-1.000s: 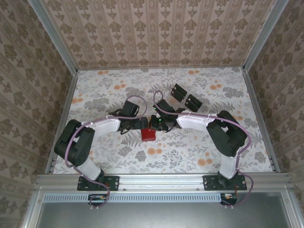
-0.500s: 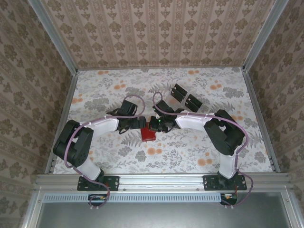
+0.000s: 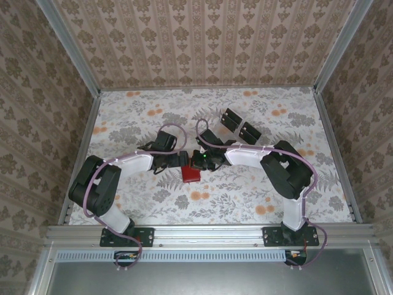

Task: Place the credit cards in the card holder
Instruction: Close the button on the card holder.

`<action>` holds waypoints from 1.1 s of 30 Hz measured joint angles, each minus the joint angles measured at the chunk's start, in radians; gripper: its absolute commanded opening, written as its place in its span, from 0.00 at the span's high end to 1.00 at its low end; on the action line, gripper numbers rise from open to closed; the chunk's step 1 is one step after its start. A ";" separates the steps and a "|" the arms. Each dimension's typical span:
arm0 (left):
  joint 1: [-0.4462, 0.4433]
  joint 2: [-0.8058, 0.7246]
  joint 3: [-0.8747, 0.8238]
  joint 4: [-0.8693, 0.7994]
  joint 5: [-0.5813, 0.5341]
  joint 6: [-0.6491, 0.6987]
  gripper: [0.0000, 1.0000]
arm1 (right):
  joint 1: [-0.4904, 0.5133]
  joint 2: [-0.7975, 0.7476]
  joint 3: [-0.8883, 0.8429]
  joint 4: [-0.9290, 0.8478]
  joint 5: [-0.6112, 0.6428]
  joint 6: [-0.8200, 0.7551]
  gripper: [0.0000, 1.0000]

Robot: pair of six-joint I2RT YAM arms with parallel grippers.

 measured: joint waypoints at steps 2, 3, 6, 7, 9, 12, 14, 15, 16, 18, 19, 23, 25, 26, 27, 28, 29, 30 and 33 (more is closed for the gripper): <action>0.000 0.000 -0.002 0.003 0.000 -0.001 0.00 | 0.000 0.003 0.001 0.000 -0.003 0.000 1.00; 0.000 0.000 -0.002 0.004 -0.001 -0.003 0.00 | 0.000 0.005 0.002 0.000 -0.005 0.000 1.00; 0.000 0.000 -0.005 0.010 -0.003 -0.006 0.00 | 0.000 0.011 0.006 -0.001 -0.007 0.000 1.00; 0.000 -0.001 -0.005 0.010 -0.003 -0.007 0.00 | 0.000 0.013 0.008 -0.002 -0.009 0.000 1.00; 0.000 -0.002 -0.007 0.011 -0.003 -0.007 0.00 | 0.000 0.019 0.015 -0.005 -0.011 0.000 1.00; 0.000 -0.002 -0.010 0.017 -0.003 -0.007 0.00 | 0.000 0.025 0.024 -0.016 -0.011 0.000 1.00; 0.000 -0.004 -0.011 0.018 -0.003 -0.008 0.00 | 0.000 0.028 0.028 -0.020 -0.011 0.000 1.00; 0.000 -0.004 -0.011 0.018 -0.003 -0.009 0.00 | -0.001 0.029 0.028 -0.020 -0.011 0.000 1.00; 0.000 -0.004 -0.011 0.018 -0.003 -0.010 0.00 | -0.002 0.029 0.028 -0.021 -0.010 0.000 1.00; 0.000 -0.004 -0.011 0.019 -0.003 -0.011 0.00 | -0.002 0.033 0.028 -0.020 -0.011 0.003 1.00; 0.000 -0.004 -0.012 0.020 -0.003 -0.011 0.00 | -0.002 0.033 0.028 -0.020 -0.011 0.003 1.00; 0.000 -0.005 -0.015 0.024 -0.004 -0.011 0.00 | -0.002 0.033 0.028 -0.019 -0.011 0.006 1.00; 0.000 -0.008 -0.017 0.026 -0.003 -0.011 0.00 | -0.002 0.033 0.028 -0.019 -0.011 0.007 1.00; 0.000 -0.008 -0.017 0.027 -0.003 -0.011 0.00 | -0.002 0.033 0.028 -0.019 -0.011 0.007 1.00; 0.000 -0.008 -0.017 0.027 -0.003 -0.011 0.00 | -0.002 0.033 0.028 -0.019 -0.012 0.007 1.00; 0.000 -0.008 -0.017 0.027 -0.003 -0.011 0.00 | -0.002 0.033 0.028 -0.019 -0.014 0.007 0.99; 0.000 -0.008 -0.017 0.027 -0.003 -0.011 0.00 | -0.002 0.033 0.028 -0.019 -0.014 0.007 0.97; 0.000 -0.008 -0.017 0.027 -0.003 -0.011 0.00 | -0.002 0.033 0.031 -0.019 -0.015 0.007 0.94; 0.000 -0.008 -0.017 0.027 -0.003 -0.011 0.00 | -0.004 0.033 0.040 -0.034 -0.018 0.005 0.83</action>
